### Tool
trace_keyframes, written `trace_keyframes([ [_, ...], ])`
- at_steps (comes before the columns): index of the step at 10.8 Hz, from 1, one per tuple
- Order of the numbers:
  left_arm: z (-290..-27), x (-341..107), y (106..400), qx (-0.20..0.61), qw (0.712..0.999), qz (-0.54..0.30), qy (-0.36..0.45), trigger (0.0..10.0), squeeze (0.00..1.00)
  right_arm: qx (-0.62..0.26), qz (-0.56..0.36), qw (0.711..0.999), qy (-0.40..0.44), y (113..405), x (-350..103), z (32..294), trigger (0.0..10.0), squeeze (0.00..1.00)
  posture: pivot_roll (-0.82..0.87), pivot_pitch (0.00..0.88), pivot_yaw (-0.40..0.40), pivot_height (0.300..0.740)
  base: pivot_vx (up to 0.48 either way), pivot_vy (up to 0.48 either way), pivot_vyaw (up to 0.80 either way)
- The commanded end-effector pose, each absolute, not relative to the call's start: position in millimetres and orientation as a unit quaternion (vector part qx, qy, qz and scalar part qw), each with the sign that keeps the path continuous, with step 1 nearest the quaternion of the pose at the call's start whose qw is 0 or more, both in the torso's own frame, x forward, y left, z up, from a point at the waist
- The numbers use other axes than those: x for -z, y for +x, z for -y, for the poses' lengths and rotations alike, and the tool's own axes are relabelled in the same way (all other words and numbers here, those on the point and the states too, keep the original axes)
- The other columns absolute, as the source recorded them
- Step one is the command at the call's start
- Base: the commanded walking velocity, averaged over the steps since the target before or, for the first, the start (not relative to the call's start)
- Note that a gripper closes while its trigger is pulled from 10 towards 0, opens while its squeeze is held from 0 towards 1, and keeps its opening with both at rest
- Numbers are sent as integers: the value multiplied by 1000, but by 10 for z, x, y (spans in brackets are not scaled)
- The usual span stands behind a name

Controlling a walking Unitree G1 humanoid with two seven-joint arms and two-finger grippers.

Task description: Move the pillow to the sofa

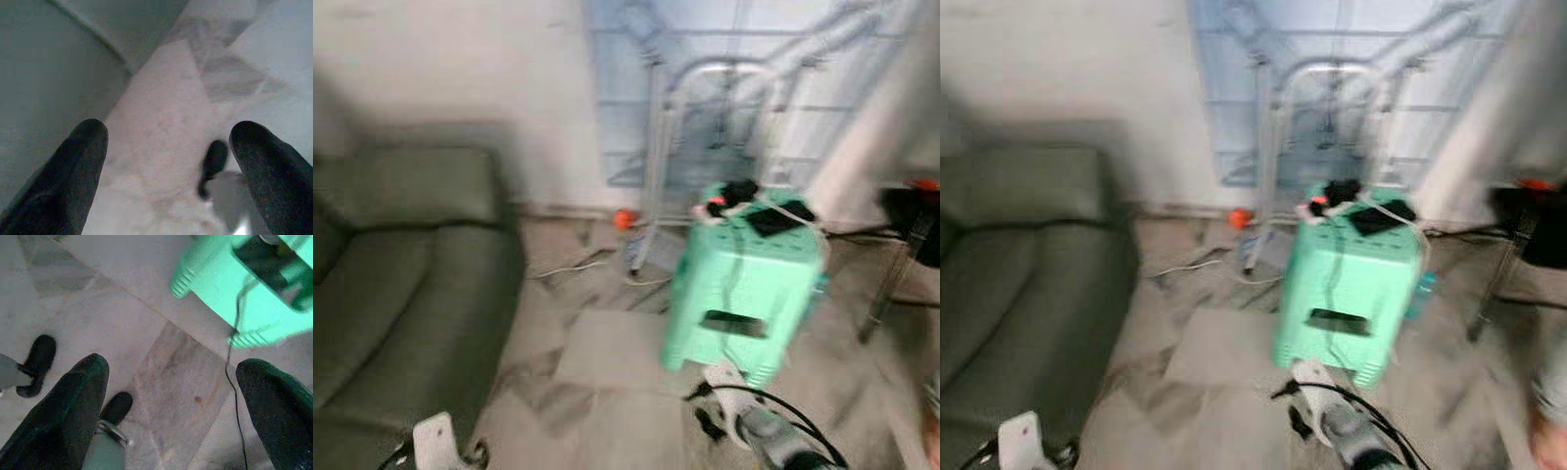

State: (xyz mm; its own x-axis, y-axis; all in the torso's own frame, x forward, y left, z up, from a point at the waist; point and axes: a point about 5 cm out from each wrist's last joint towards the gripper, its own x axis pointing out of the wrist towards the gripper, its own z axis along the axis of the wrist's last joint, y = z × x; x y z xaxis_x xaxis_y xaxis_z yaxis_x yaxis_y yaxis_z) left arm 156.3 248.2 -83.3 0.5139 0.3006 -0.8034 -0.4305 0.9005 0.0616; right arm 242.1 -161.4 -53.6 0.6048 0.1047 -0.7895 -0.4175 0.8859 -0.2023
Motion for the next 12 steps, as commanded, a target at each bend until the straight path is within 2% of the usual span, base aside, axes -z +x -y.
trace_keyframes([
  [1, -2495, 829, 1558, -206, 869, -446, -61, 10000, 0, -150, -423, 873, -191, 2415, 541, 1619, 10000, 0, -84, 48, 64, 740, 0, 0, 800],
  [3, -2471, 828, 1576, -194, 873, -441, -81, 10000, 0, -152, -422, 872, -197, 2417, 539, 1630, 10000, 0, -83, 48, 64, 740, 0, 0, 800],
  [12, -2386, 869, 1528, -150, 875, -458, -55, 10000, 0, -157, -421, 869, -208, 2411, 541, 1645, 10000, 0, -77, 58, 65, 740, 0, 0, 800],
])
